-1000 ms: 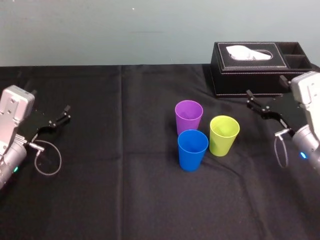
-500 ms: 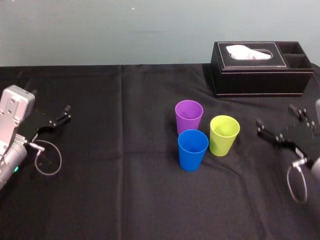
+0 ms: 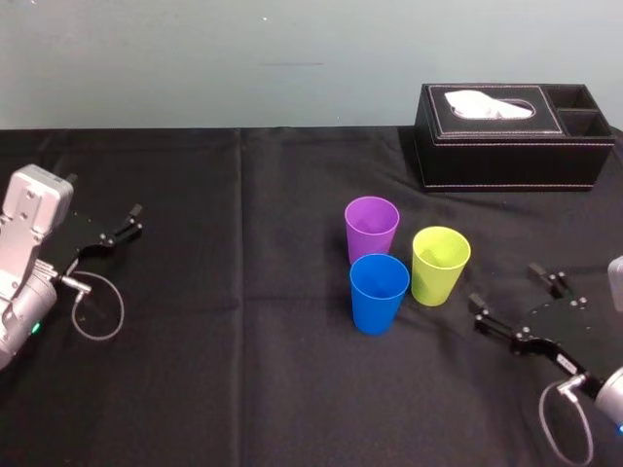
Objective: Stack the three plastic cups sequentially using one hand.
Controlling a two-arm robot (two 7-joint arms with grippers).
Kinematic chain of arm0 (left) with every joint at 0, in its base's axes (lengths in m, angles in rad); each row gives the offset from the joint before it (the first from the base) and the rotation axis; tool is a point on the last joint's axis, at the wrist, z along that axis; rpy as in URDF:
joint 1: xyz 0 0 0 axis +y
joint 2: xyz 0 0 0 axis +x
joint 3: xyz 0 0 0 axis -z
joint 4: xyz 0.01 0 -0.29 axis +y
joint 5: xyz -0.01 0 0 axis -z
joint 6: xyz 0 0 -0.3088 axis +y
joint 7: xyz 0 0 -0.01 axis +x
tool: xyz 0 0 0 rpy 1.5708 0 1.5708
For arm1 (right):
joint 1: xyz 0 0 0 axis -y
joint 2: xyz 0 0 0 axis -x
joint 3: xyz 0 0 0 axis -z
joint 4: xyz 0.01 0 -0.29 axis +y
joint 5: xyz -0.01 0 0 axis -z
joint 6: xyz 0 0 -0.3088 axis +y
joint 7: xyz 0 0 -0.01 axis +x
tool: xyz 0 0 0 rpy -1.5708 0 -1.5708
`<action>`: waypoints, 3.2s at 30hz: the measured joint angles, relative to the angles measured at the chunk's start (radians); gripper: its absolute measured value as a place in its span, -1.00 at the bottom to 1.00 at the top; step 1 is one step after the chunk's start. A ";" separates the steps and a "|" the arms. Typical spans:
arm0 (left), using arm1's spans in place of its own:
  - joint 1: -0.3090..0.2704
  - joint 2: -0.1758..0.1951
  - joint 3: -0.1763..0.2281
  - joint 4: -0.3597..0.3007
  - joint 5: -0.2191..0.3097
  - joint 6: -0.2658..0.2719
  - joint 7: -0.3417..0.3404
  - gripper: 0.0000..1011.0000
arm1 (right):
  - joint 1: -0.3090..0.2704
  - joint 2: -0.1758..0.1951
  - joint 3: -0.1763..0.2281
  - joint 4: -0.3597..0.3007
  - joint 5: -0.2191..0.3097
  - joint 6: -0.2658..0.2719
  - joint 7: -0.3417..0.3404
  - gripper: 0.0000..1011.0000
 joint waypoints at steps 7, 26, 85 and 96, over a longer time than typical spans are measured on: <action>0.000 0.000 0.000 0.000 0.000 0.000 0.000 1.00 | 0.043 -0.042 -0.015 0.032 0.033 0.023 0.054 0.99; 0.000 0.000 0.000 0.000 0.000 0.000 0.000 1.00 | 0.203 -0.163 -0.068 0.172 -0.044 0.066 0.094 0.99; 0.000 0.000 0.000 0.000 0.000 0.000 0.000 1.00 | 0.306 -0.280 -0.042 0.268 -0.108 0.074 0.155 0.47; 0.000 0.000 0.000 0.000 0.000 0.000 0.000 1.00 | 0.333 -0.276 0.007 0.189 -0.088 0.091 0.201 0.47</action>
